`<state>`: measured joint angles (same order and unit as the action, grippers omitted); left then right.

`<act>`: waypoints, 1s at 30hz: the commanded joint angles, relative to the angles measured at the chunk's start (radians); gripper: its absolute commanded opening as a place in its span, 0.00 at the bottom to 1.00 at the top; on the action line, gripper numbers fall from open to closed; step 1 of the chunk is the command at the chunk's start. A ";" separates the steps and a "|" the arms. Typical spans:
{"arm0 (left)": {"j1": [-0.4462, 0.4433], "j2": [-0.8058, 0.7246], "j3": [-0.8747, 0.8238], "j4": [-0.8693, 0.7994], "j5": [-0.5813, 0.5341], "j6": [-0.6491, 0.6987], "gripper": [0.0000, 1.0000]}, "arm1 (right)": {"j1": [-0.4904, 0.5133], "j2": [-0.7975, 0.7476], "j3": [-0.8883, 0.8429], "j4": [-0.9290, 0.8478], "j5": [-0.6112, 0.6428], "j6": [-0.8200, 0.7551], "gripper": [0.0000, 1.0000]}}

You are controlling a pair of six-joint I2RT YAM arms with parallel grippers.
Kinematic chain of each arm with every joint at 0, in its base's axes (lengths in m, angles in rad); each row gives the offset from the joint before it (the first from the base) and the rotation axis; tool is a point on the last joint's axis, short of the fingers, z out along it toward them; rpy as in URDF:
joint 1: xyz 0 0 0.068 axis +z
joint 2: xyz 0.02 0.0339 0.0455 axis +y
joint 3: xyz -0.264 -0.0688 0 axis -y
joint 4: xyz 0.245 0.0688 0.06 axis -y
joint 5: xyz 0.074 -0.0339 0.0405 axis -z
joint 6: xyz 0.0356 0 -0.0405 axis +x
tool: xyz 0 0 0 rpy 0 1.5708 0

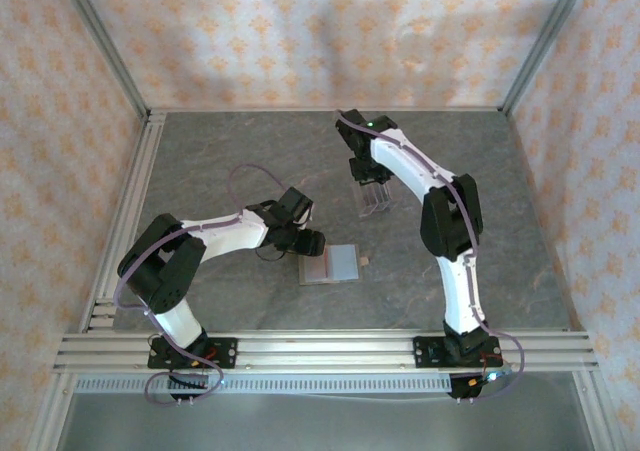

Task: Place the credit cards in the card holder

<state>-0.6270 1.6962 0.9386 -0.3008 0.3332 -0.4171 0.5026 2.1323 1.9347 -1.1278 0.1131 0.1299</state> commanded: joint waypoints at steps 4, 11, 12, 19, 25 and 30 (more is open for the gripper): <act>-0.007 -0.002 -0.012 0.013 0.012 0.011 0.66 | 0.022 -0.066 -0.097 -0.013 -0.010 0.010 0.30; -0.007 -0.005 -0.015 0.015 0.015 0.009 0.66 | 0.034 -0.070 -0.128 -0.030 -0.017 0.006 0.29; -0.007 -0.005 -0.014 0.015 0.015 0.010 0.66 | 0.034 -0.066 -0.126 -0.032 -0.020 0.004 0.28; -0.008 -0.003 -0.015 0.013 0.012 0.010 0.66 | 0.038 -0.050 -0.122 -0.055 -0.008 -0.002 0.23; -0.007 0.000 -0.012 0.013 0.015 0.009 0.66 | 0.040 -0.058 -0.134 -0.061 -0.003 -0.003 0.24; -0.007 0.000 -0.012 0.014 0.015 0.009 0.66 | 0.040 -0.058 -0.148 -0.063 -0.010 -0.007 0.24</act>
<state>-0.6270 1.6958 0.9386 -0.3008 0.3367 -0.4171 0.5343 2.0899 1.8019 -1.1542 0.0860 0.1291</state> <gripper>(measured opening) 0.663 0.241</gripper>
